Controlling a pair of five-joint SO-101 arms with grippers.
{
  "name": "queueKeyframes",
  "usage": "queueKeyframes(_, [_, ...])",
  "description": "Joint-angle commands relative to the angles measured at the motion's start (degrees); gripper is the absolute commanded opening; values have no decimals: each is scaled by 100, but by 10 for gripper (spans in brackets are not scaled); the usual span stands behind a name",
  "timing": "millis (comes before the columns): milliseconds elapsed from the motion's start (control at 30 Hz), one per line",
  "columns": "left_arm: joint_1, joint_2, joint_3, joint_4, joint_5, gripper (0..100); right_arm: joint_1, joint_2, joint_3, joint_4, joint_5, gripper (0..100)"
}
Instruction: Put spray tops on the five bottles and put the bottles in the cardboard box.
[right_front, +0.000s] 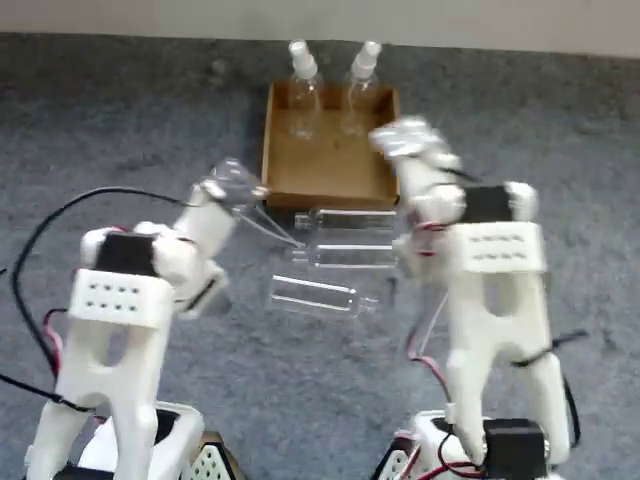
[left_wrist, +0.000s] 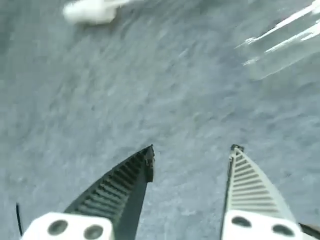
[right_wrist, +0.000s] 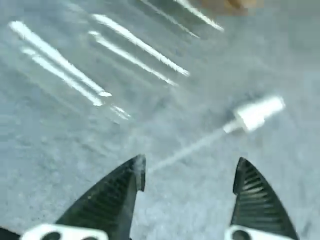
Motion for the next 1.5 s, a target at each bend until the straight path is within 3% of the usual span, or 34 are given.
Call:
queueKeyframes(0, [1455, 22, -523, 167, 448, 194, 1138, -295, 224, 75, -70, 238])
queueKeyframes(200, [2659, 1033, -1051, 237, 431, 194, 2018, -347, 1068, -198, -114, 238])
queueKeyframes(533, [2905, 2659, -2202, 237, 378, 261, 2484, -347, 2914, -1692, -114, 238])
queueKeyframes(700, [3363, 3029, -2554, 229, -167, 248, 2431, -347, 3556, -2308, -571, 238])
queueKeyframes(933, [3073, 3952, -2642, -527, -431, 242, 2536, -347, 4163, -3011, -826, 238])
queueKeyframes(1167, [3020, 4075, -2607, -1143, -695, 242, 2580, -347, 4215, -3055, -826, 238])
queueKeyframes(1467, [3064, 4664, -2633, -1319, -686, 242, 2607, -347, 4224, -3055, -826, 238])
